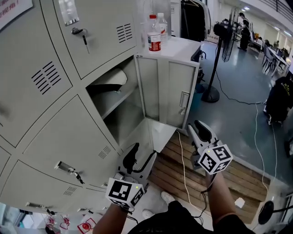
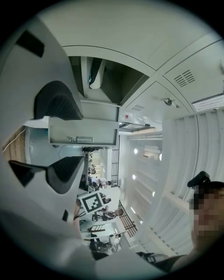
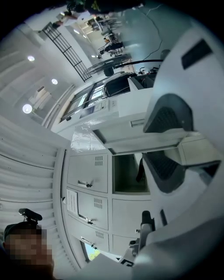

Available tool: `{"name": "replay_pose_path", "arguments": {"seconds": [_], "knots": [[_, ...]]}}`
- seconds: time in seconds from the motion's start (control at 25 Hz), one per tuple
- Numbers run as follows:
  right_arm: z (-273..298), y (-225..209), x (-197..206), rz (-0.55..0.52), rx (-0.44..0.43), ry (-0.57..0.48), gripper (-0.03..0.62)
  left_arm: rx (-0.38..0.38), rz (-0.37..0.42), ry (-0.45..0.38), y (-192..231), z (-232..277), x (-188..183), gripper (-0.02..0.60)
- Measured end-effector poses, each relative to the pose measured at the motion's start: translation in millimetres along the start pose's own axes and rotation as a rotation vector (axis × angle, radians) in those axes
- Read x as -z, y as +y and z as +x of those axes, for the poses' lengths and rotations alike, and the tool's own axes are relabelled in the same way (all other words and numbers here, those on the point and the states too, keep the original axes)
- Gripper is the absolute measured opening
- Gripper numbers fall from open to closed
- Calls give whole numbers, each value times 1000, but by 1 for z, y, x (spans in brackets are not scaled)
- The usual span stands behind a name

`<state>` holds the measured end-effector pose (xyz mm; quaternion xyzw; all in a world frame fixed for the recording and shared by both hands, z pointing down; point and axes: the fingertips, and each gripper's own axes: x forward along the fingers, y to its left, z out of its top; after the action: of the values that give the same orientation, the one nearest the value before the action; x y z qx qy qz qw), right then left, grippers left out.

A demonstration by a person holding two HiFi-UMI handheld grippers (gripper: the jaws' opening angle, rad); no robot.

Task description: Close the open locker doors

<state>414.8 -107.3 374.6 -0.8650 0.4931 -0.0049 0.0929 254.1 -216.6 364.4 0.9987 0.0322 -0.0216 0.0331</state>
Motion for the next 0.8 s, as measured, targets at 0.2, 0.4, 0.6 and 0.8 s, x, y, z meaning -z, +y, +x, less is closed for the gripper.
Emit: {"name": "replay_pose_path", "arguments": {"seconds": [0.2, 0.4, 0.6, 0.8], "knots": [[34, -39, 2, -3, -1, 13, 132, -43, -2, 9, 9, 25, 4, 252], [63, -68, 6, -6, -4, 23, 132, -75, 4, 23, 17, 48, 9, 252], [85, -85, 9, -2, -35, 30, 131, -85, 16, 26, 20, 70, 12, 252], [100, -87, 14, -12, -83, 45, 132, -106, 18, 22, 27, 84, 10, 252]]}}
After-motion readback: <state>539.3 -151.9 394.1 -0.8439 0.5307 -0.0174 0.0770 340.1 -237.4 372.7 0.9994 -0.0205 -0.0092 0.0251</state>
